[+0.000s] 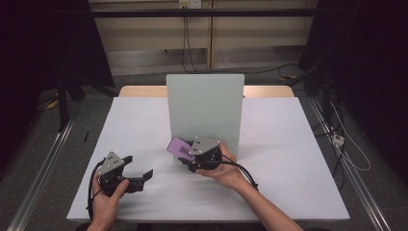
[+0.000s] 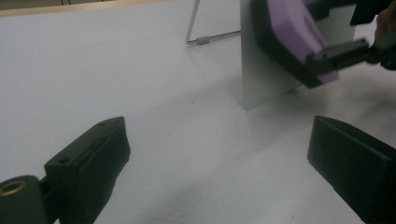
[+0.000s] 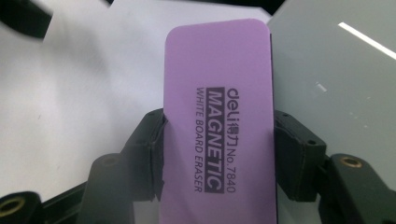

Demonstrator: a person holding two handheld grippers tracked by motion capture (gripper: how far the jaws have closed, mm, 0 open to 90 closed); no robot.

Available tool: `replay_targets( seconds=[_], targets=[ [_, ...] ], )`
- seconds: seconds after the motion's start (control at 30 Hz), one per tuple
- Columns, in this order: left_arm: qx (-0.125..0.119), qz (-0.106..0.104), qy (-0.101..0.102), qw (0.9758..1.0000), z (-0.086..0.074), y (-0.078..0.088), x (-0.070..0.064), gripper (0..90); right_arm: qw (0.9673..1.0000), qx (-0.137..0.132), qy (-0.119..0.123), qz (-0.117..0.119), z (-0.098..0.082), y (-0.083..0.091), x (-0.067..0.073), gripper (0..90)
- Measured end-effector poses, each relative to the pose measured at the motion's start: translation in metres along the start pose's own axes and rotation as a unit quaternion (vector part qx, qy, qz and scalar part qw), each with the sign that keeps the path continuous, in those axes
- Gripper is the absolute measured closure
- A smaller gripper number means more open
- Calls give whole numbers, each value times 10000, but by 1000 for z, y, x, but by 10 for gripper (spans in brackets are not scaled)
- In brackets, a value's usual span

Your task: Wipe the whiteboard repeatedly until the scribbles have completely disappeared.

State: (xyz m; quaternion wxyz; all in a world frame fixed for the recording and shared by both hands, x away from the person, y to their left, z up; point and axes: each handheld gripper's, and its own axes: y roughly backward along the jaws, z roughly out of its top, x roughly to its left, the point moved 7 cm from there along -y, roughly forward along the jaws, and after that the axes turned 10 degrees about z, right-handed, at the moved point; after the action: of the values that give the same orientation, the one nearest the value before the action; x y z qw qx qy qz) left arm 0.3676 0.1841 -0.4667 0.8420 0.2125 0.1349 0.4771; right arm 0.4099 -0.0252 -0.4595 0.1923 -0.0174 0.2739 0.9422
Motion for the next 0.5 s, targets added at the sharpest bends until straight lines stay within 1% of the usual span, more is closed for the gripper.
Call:
replay_targets(
  seconds=[0.1, 0.17, 0.23, 0.33, 0.37, 0.43, 0.5],
  targets=[
    [18, 6, -2, 10000, 0, -1, 0, 54, 9998, -150, -9, -158, 13, 11, -11, 416],
    [20, 3, -4, 10000, 0, 0, -1, 54, 9996, -211, -13, -204, 21, 16, -17, 416],
    [25, 0, -19, 10000, 0, 0, -1, 54, 9996, -212, -10, -209, 25, 18, -19, 415],
    [19, -4, 0, 10000, 0, -1, -1, 54, 9996, -162, 68, -200, 24, 12, -16, 416],
    [11, -9, 31, 10000, 0, -1, -1, 54, 9998, -129, 74, -160, 23, 9, -14, 416],
    [31, -21, -22, 10000, 0, 0, -1, 54, 9999, -42, 107, -52, 18, 0, -8, 416],
    [2, -21, -16, 10000, 0, 0, -1, 54, 9998, 67, 146, 65, 13, -10, 0, 416]
  ],
)
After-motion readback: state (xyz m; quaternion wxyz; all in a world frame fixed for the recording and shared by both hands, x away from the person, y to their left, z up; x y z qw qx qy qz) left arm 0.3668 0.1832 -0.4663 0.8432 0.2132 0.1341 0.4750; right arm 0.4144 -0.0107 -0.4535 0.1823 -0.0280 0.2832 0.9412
